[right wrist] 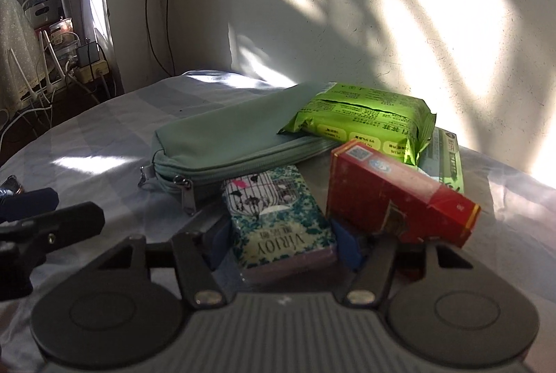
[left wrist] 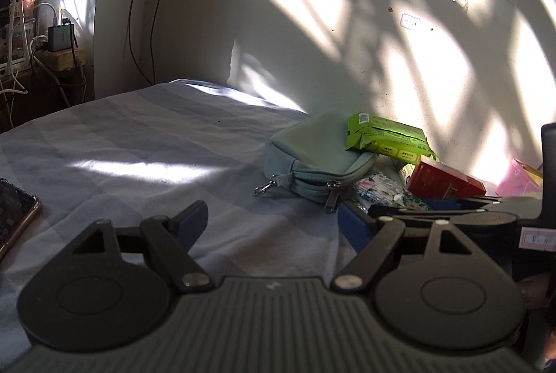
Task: Organize objects
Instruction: 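Grasp the floral card pack with the right tool, then carry the floral card pack into the tin and open the right tool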
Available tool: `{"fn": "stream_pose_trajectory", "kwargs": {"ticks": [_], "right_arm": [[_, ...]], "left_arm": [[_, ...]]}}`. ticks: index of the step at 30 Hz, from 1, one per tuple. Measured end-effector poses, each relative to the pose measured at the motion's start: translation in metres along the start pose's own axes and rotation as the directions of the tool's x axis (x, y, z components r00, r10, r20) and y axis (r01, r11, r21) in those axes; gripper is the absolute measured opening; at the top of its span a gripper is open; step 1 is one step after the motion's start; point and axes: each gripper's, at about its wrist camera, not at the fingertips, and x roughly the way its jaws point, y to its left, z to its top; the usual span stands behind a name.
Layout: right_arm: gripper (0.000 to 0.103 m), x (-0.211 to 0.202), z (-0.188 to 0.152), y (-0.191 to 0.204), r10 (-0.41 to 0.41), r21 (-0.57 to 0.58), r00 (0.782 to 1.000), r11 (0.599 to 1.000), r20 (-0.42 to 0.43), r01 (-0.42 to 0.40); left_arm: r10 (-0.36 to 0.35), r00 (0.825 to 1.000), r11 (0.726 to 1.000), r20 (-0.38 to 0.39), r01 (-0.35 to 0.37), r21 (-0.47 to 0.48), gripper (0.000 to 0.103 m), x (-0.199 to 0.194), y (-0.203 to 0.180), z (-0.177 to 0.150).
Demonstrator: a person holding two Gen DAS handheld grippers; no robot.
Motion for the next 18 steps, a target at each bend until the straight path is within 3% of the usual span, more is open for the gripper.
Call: {"fn": "stream_pose_trajectory", "kwargs": {"ticks": [10, 13, 18], "right_arm": [[0.059, -0.079, -0.055, 0.017, -0.02, -0.114, 1.0, 0.993, -0.007, 0.019], [0.059, -0.114, -0.079, 0.012, -0.023, -0.091, 1.0, 0.996, -0.018, 0.022], [0.063, -0.167, -0.115, 0.001, -0.109, -0.052, 0.994, 0.993, -0.017, 0.108]], "left_arm": [[-0.012, 1.0, 0.998, 0.017, 0.011, 0.058, 0.088, -0.004, -0.009, -0.002], [-0.012, 1.0, 0.997, 0.016, 0.011, 0.072, 0.088, -0.005, -0.012, -0.004], [-0.059, 0.998, 0.987, -0.014, 0.06, 0.147, 0.088, -0.005, -0.026, -0.008]]}}
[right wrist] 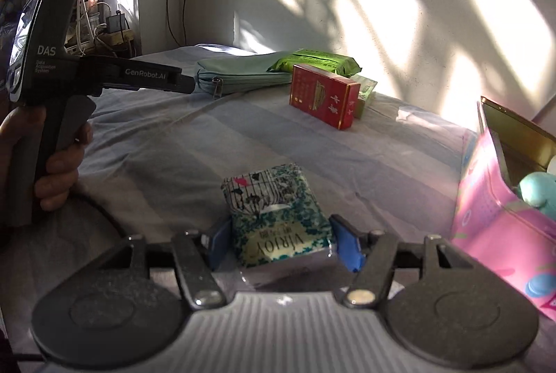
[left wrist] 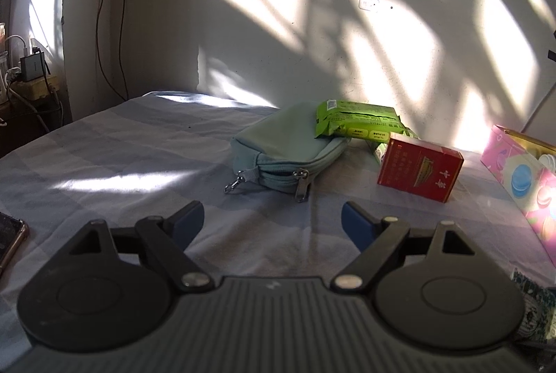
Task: Organize objects
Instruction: 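Carry the floral card pack into the tin and open the right tool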
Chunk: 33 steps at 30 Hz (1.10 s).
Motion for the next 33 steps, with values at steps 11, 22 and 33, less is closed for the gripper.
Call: {"fn": "stream_pose_trajectory", "kwargs": {"ticks": [11, 22, 33], "right_arm": [[0.068, -0.046, -0.046, -0.02, -0.077, 0.13, 0.997, 0.989, 0.018, 0.075], [0.044, -0.057, -0.051, -0.03, -0.081, 0.186, 0.99, 0.981, 0.119, 0.058], [0.044, -0.094, -0.032, -0.101, -0.311, 0.292, 0.901, 0.93, 0.302, 0.223]], "left_arm": [[-0.529, 0.818, 0.825, -0.227, 0.558, 0.088, 0.087, -0.025, -0.098, -0.015], [-0.607, 0.72, 0.712, -0.336, 0.681, 0.171, 0.073, -0.04, -0.152, -0.019], [-0.683, 0.698, 0.62, -0.214, 0.71, 0.335, 0.073, -0.051, -0.244, 0.043]]}}
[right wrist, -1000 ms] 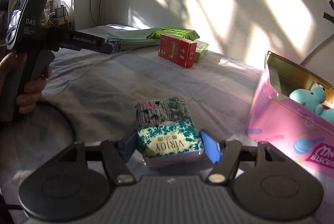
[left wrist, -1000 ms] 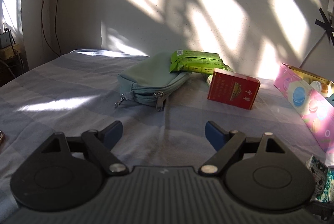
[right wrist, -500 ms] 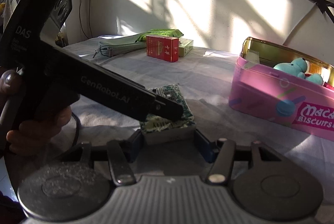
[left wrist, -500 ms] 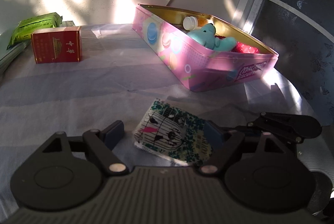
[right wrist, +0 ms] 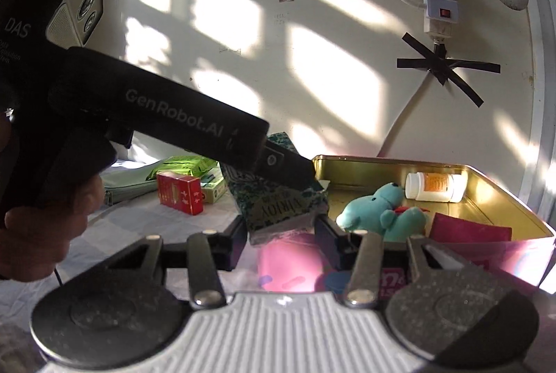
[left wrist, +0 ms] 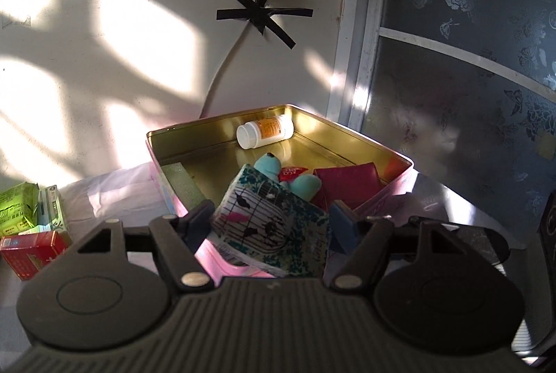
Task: Organize objects
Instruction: 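Carry the floral card pack into the tin and open the right tool, then withdraw the right tool from the tin toward the red box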
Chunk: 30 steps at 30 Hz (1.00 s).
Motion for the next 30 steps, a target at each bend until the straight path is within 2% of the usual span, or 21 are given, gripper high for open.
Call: {"fn": "stream_pose_trajectory", "kwargs": {"ticks": [3, 6, 7, 9, 12, 14, 17, 24, 30], "right_arm": [[0.044, 0.014, 0.006, -0.023, -0.059, 0.018, 0.998, 0.998, 0.001, 0.059], [0.047, 0.034, 0.01, -0.043, -0.109, 0.039, 0.994, 0.993, -0.003, 0.109], [0.055, 0.039, 0.01, -0.047, -0.131, 0.044, 0.991, 0.99, -0.007, 0.132], [0.056, 0.047, 0.007, -0.055, -0.17, 0.075, 0.985, 0.982, -0.014, 0.171], [0.056, 0.04, 0.0, -0.064, -0.16, 0.136, 0.987, 0.978, -0.008, 0.16], [0.056, 0.032, -0.003, -0.063, -0.179, 0.142, 0.984, 0.974, 0.003, 0.177], [0.056, 0.021, -0.004, -0.065, -0.198, 0.177, 0.98, 0.965, 0.018, 0.191], [0.057, -0.015, -0.017, -0.063, -0.217, 0.285, 0.976, 0.938, 0.03, 0.2], [0.057, -0.031, -0.027, -0.052, -0.196, 0.305, 0.981, 0.934, 0.005, 0.185]], "left_arm": [[-0.023, 0.999, 1.0, -0.039, 0.023, -0.004, 0.073, 0.03, -0.004, 0.009], [0.068, 0.996, 0.998, -0.051, -0.067, 0.013, 0.082, 0.051, -0.009, 0.013], [0.11, 0.992, 0.994, -0.056, -0.11, 0.007, 0.082, 0.056, -0.008, 0.013], [0.142, 0.988, 0.989, -0.068, -0.144, -0.023, 0.082, 0.058, -0.005, 0.014], [0.187, 0.981, 0.982, -0.055, -0.189, -0.03, 0.084, 0.05, -0.006, 0.011], [0.246, 0.968, 0.969, -0.048, -0.246, -0.013, 0.084, 0.043, -0.01, 0.009], [0.284, 0.958, 0.958, -0.042, -0.285, -0.02, 0.084, 0.029, -0.012, 0.003], [0.33, 0.943, 0.943, -0.032, -0.331, -0.035, 0.084, -0.003, -0.018, -0.016], [0.36, 0.932, 0.932, -0.042, -0.362, -0.022, 0.084, -0.016, -0.021, -0.037]]}}
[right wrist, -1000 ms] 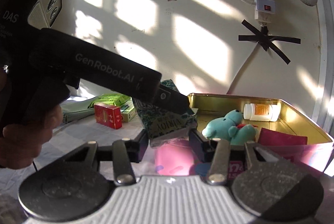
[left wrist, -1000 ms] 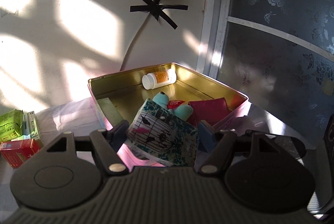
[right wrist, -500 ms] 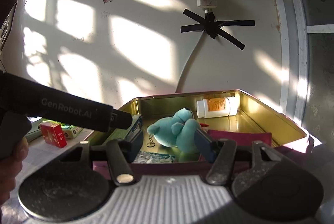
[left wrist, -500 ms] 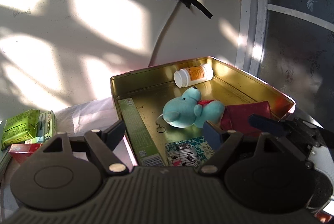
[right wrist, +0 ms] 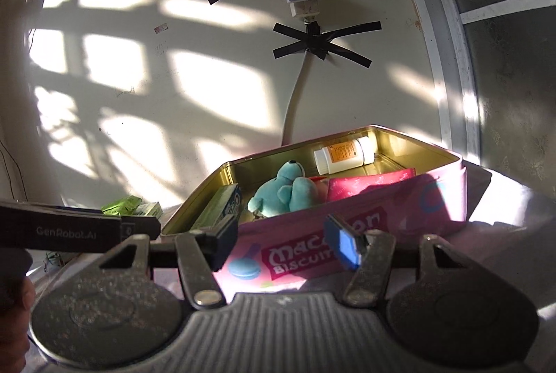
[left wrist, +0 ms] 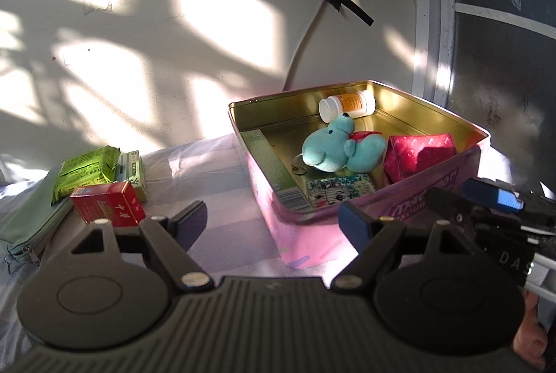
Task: Organize objects
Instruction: 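Withdraw the right tool from the tin toward the red box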
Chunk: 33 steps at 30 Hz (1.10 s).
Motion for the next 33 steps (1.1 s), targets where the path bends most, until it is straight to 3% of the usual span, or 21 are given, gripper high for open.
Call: {"fn": "stream_pose_trajectory", "kwargs": {"ticks": [14, 33], "right_arm": [[0.059, -0.01, -0.013, 0.042, 0.054, -0.091, 0.998, 0.994, -0.028, -0.056], [0.059, 0.005, -0.038, 0.089, 0.104, -0.193, 0.984, 0.972, -0.147, -0.131]], "left_arm": [[0.077, 0.995, 0.996, -0.067, -0.08, -0.045, 0.084, -0.005, 0.031, -0.038], [0.148, 0.983, 0.981, -0.106, -0.159, -0.111, 0.084, 0.003, 0.078, -0.061]]}}
